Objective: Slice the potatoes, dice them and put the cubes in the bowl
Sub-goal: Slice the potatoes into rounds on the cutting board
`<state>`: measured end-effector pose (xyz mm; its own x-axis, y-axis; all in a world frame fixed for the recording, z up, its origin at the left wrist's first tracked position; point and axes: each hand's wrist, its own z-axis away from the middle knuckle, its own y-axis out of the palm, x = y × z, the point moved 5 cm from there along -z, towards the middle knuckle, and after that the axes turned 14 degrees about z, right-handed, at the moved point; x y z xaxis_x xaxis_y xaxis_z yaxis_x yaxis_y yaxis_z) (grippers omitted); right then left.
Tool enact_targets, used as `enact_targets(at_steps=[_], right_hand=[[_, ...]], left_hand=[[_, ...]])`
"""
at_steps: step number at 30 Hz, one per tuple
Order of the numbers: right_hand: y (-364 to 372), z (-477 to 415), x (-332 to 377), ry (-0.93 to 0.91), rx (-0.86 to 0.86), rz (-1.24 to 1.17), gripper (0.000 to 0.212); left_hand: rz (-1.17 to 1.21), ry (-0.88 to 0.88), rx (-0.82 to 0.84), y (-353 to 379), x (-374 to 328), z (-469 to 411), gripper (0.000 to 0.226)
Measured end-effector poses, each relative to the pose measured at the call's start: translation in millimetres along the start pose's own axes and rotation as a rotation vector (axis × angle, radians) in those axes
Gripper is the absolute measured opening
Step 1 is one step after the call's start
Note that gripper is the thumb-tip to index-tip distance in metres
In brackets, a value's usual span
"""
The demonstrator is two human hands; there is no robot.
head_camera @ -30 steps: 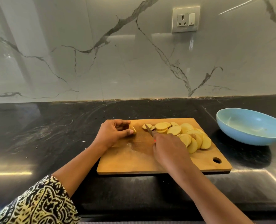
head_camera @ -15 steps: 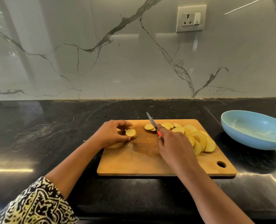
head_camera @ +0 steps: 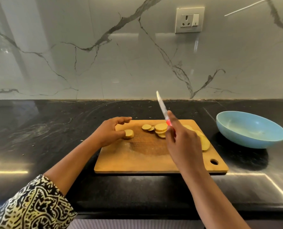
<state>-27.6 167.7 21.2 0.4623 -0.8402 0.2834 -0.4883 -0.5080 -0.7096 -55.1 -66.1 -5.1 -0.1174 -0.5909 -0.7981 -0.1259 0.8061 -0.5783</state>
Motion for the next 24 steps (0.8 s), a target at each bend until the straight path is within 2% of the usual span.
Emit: enact_targets(at_steps=[2,4,6,9,11,13,16,20,22,24], right_hand=[[-9.3,4.8,-15.5,0.007,-0.09,-0.021,0.052],[-14.4,7.2,-29.0,0.015,-0.108,-0.001,0.052],[-15.5,7.3,-33.8,0.012,-0.095,0.015,0.052],[-10.9,10.1,-19.9,-0.061,-0.052,0.024,0.054],[-6.6,13.7,-7.6,-0.119,-0.033,0.021,0.056],[-4.0,15.9,-1.5,-0.157,-0.032,0.031,0.057],[-2.8,16.9,-0.6,-0.158,-0.026,0.047,0.056],[-3.4,17.2,-1.9,-0.131,-0.024,0.039,0.057],[-2.3,17.3,-0.7,-0.129,-0.023,0.038,0.056],[-1.0,17.9,1.5,-0.134,-0.015,0.043,0.056]], left_hand=[[0.022,0.021,-0.051,-3.7,-4.2,2.1,0.05],[0.034,0.011,-0.055,-6.5,-3.8,3.8,0.046],[0.033,-0.045,0.002,-6.7,1.7,5.7,0.044],[-0.065,-0.096,0.124,1.9,6.7,9.5,0.054],[-0.178,-0.054,0.115,6.8,3.2,8.1,0.056],[-0.215,-0.007,0.071,8.5,-3.1,5.6,0.048],[-0.154,0.048,-0.011,3.5,-6.4,4.3,0.047],[-0.019,0.233,-0.117,-4.2,-14.7,10.3,0.056],[-0.055,0.265,-0.113,-1.7,-19.9,11.4,0.061],[-0.134,0.224,-0.065,4.1,-20.5,8.3,0.061]])
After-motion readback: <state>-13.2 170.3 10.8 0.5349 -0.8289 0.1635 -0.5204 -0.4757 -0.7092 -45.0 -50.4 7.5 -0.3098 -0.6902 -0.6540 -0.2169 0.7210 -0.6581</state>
